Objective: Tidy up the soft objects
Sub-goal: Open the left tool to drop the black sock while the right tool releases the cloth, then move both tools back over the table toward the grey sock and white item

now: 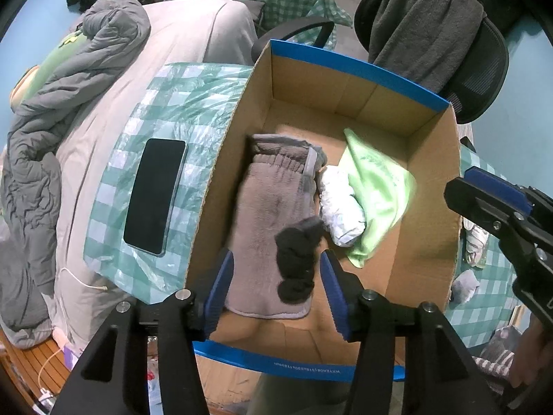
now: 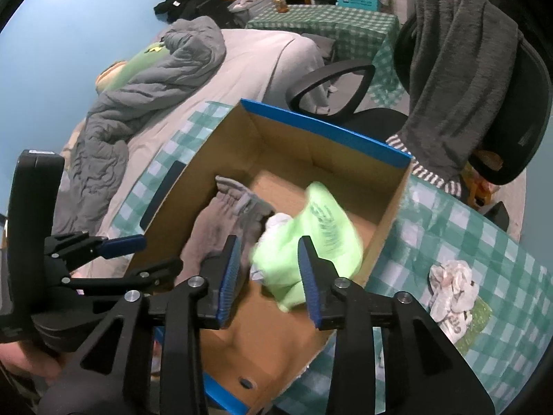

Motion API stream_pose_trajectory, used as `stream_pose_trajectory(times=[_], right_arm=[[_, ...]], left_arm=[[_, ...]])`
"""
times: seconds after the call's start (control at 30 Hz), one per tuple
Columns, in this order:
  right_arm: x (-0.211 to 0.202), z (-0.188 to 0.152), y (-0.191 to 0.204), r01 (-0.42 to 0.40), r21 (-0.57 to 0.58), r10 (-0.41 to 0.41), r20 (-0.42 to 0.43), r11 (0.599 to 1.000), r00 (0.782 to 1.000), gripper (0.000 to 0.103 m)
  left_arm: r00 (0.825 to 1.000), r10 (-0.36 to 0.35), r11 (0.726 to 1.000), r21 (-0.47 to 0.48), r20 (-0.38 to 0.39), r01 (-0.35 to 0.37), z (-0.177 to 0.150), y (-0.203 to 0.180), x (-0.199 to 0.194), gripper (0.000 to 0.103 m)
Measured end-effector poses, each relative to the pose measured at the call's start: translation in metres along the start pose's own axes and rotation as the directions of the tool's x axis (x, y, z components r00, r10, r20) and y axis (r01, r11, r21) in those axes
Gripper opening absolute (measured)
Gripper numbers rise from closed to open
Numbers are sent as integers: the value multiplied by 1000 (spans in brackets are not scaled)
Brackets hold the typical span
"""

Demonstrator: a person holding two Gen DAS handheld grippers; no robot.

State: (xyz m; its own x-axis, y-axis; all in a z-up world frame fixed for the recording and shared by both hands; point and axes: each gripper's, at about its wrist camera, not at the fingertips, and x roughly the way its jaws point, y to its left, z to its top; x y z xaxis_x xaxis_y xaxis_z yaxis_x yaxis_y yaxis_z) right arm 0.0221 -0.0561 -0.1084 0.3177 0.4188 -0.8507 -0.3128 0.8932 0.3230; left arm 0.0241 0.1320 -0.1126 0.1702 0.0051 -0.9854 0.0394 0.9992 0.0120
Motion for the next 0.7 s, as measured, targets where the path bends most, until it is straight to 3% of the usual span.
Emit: stream_pose_trajectory(times=[0.7], right_arm=[[-40, -30, -39, 63, 105, -68, 37, 992, 997, 50]], left_arm=[[999, -39, 996, 83, 1, 39, -12, -44, -14, 54]])
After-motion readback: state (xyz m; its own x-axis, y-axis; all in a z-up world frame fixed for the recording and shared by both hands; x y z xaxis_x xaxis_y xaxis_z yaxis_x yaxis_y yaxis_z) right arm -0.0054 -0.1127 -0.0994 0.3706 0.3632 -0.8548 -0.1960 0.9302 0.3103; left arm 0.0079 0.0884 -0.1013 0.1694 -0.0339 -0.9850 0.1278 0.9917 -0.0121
